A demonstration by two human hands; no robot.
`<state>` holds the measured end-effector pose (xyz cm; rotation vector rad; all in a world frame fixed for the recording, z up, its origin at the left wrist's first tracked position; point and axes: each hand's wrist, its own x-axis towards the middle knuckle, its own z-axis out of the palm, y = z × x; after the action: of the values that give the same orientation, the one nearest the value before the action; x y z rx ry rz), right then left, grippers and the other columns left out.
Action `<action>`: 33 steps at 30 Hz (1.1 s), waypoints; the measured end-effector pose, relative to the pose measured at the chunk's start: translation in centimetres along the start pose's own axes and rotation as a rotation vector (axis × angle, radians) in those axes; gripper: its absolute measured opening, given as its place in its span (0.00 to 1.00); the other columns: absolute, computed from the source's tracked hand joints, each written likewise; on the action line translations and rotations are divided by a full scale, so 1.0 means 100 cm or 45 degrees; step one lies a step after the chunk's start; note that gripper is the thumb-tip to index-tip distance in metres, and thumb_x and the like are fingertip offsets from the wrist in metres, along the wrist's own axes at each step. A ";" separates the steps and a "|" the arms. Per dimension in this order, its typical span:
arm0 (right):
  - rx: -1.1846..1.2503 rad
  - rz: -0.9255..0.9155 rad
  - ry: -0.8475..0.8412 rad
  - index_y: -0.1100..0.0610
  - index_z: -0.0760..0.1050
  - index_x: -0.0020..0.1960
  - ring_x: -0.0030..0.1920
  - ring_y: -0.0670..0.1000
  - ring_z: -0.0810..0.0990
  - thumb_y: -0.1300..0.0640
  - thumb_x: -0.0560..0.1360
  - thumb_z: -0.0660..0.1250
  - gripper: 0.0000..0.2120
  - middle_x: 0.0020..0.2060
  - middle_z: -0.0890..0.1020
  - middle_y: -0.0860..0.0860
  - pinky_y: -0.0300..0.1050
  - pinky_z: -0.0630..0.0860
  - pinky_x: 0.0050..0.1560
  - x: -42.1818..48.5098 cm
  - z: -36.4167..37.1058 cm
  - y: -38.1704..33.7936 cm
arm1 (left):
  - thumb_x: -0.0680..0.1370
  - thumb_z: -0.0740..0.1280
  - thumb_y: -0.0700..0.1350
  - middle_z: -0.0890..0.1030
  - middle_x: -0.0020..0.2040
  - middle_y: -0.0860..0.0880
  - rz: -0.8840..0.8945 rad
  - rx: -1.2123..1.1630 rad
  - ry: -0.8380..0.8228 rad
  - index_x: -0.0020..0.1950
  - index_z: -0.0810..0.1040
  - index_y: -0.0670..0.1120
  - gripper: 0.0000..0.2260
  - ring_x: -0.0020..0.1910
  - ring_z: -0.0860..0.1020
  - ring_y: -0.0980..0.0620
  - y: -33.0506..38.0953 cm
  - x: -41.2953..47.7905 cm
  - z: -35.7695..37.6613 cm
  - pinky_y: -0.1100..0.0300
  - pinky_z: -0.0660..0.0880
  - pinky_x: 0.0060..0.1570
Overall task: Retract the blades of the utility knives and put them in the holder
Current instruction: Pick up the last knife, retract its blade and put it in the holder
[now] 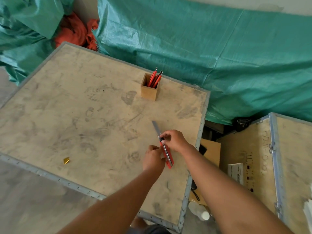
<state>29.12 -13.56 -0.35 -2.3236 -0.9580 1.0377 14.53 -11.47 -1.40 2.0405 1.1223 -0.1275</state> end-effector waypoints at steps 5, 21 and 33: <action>0.218 0.057 0.010 0.55 0.81 0.56 0.41 0.46 0.83 0.64 0.77 0.71 0.10 0.43 0.85 0.50 0.42 0.75 0.48 -0.011 -0.003 -0.006 | 0.75 0.66 0.34 0.78 0.55 0.46 -0.018 -0.200 -0.046 0.62 0.81 0.47 0.17 0.49 0.82 0.44 -0.008 -0.004 -0.010 0.49 0.81 0.49; 0.823 -0.166 0.167 0.56 0.83 0.62 0.51 0.52 0.88 0.63 0.79 0.71 0.13 0.52 0.87 0.56 0.44 0.86 0.44 -0.082 -0.009 -0.132 | 0.77 0.68 0.31 0.88 0.45 0.48 0.138 -0.952 -0.310 0.61 0.80 0.57 0.22 0.42 0.87 0.44 -0.045 -0.054 -0.184 0.52 0.84 0.42; 0.427 -0.290 0.146 0.48 0.87 0.55 0.36 0.42 0.82 0.58 0.74 0.76 0.11 0.48 0.89 0.46 0.40 0.79 0.40 -0.103 0.023 -0.210 | 0.77 0.67 0.30 0.88 0.45 0.46 0.253 -1.031 -0.276 0.59 0.83 0.46 0.16 0.42 0.86 0.46 -0.083 -0.048 -0.273 0.50 0.85 0.43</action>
<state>13.60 -6.73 15.90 -1.9288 -0.9017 0.8857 -1.91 6.25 14.43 1.3536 0.6680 0.1797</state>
